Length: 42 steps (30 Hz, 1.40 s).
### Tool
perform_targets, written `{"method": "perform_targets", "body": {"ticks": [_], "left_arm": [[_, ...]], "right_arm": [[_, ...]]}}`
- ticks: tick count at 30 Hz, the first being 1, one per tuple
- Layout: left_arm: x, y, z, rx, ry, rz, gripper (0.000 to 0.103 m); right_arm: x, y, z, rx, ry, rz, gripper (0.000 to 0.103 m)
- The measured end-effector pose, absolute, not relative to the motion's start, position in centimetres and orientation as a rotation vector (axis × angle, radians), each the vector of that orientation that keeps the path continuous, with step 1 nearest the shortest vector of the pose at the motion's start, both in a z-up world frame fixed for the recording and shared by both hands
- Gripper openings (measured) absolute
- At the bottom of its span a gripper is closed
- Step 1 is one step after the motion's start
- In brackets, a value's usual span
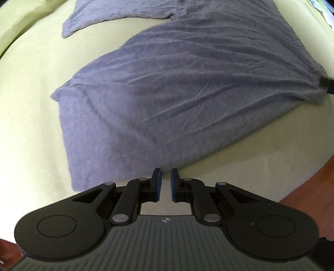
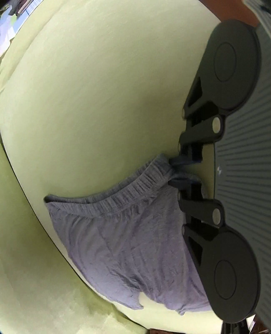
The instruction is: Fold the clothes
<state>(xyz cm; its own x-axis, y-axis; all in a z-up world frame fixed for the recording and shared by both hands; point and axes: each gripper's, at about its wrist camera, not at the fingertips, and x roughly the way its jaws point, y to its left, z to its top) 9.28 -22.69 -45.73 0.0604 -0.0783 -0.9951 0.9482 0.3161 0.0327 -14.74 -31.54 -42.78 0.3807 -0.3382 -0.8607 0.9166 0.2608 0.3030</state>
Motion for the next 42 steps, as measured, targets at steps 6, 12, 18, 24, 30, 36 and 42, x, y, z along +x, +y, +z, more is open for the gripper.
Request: {"method": "perform_targets", "body": {"ticks": [6,12,18,24,30,36,42], "left_arm": [[9.4,-21.2,-44.8,0.933,1.181,-1.009,0.009],[10.1,-20.1,-45.4,0.844,1.232,-1.014,0.009],[10.5,-21.1,-45.5,0.781,1.232,-1.035,0.009],[11.7,-21.7,-45.4,0.762,1.236,-1.031,0.009],[11.9,-22.1,-45.3,0.766,1.232,-1.032,0.009],[11.3,-22.2,-45.1,0.756,1.248,-1.014,0.012],[11.7,-22.4,-45.2,0.746,1.283,-0.985,0.018]], "right_arm": [[-9.0,-25.0,-40.1,0.508,0.899,-0.548,0.024],[-3.3,-17.5,-41.7,-0.092,1.050,-0.086,0.014],[-1.2,-18.6,-42.9,-0.254,1.086,-0.040,0.016],[-0.1,-19.9,-44.6,-0.135,1.147,-0.019,0.013],[0.1,-20.1,-44.7,-0.114,1.141,-0.026,0.000],[-0.9,-19.2,-44.5,-0.091,1.138,0.010,0.000],[-1.2,-19.4,-43.9,-0.021,1.152,0.000,0.007]]}}
